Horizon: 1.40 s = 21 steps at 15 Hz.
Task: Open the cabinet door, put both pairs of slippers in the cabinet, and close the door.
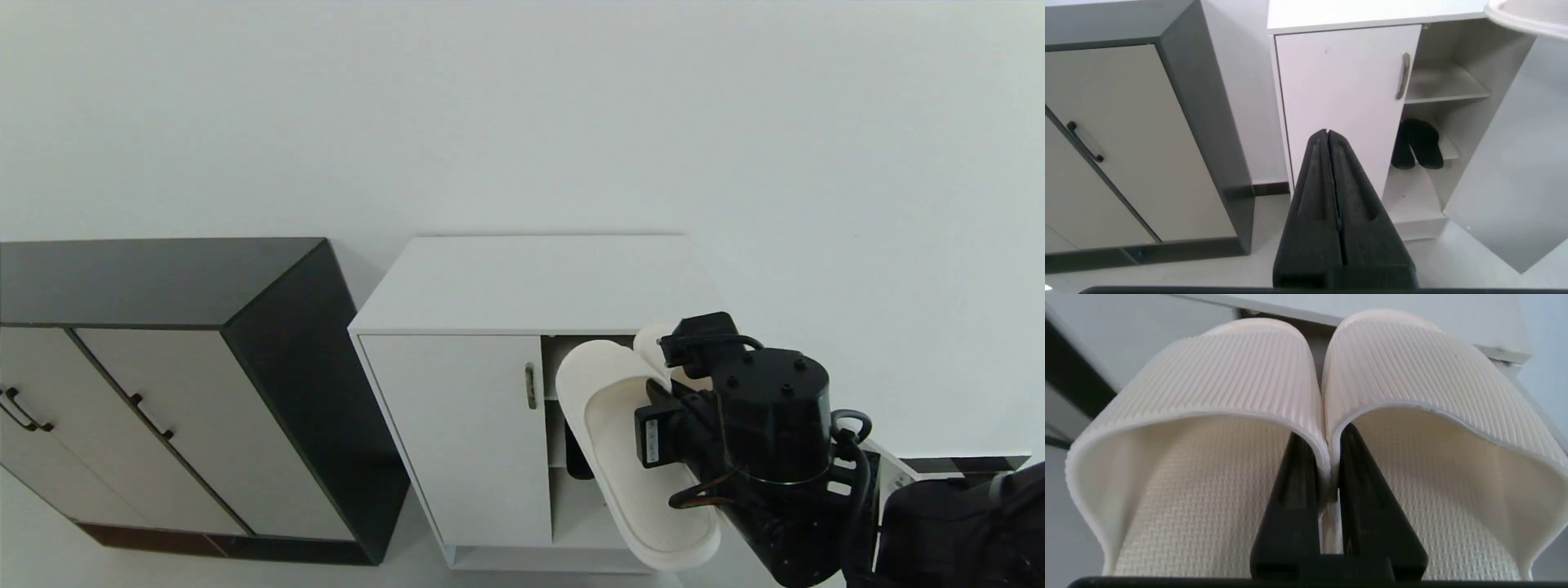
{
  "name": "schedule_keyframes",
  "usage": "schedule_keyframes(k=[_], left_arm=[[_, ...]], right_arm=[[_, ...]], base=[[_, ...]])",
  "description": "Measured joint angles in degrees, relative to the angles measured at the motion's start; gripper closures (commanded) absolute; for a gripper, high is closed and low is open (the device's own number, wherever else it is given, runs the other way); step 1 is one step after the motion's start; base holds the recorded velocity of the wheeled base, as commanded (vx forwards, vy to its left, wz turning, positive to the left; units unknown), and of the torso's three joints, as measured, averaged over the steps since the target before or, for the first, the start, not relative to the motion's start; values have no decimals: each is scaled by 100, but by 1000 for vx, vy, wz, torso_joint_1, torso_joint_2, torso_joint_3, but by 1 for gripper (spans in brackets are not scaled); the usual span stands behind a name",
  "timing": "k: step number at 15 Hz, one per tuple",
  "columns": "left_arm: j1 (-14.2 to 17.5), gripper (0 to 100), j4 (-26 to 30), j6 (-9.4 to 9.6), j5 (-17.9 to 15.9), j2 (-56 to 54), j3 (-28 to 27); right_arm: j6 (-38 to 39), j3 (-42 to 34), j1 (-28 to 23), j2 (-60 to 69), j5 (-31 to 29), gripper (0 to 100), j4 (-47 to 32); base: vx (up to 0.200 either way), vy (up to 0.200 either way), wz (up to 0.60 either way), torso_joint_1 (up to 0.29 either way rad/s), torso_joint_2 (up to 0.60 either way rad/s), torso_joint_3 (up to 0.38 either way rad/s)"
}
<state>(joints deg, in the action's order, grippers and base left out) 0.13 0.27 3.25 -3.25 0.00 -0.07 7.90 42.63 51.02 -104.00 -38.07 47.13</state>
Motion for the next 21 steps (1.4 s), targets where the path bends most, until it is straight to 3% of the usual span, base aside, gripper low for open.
schedule_keyframes(k=[10, 21], left_arm=[[-6, 100, -2, 0, 2, 0, -2], [-6, 100, -5, -2, 6, 0, 5]], right_arm=[[9, -82, 11, -20, 30, 100, 63], [0, -160, 33, -135, 28, 100, 230]], base=[[0, 0, 0, -11, 24, 14], [0, 0, 0, -211, 490, 279]])
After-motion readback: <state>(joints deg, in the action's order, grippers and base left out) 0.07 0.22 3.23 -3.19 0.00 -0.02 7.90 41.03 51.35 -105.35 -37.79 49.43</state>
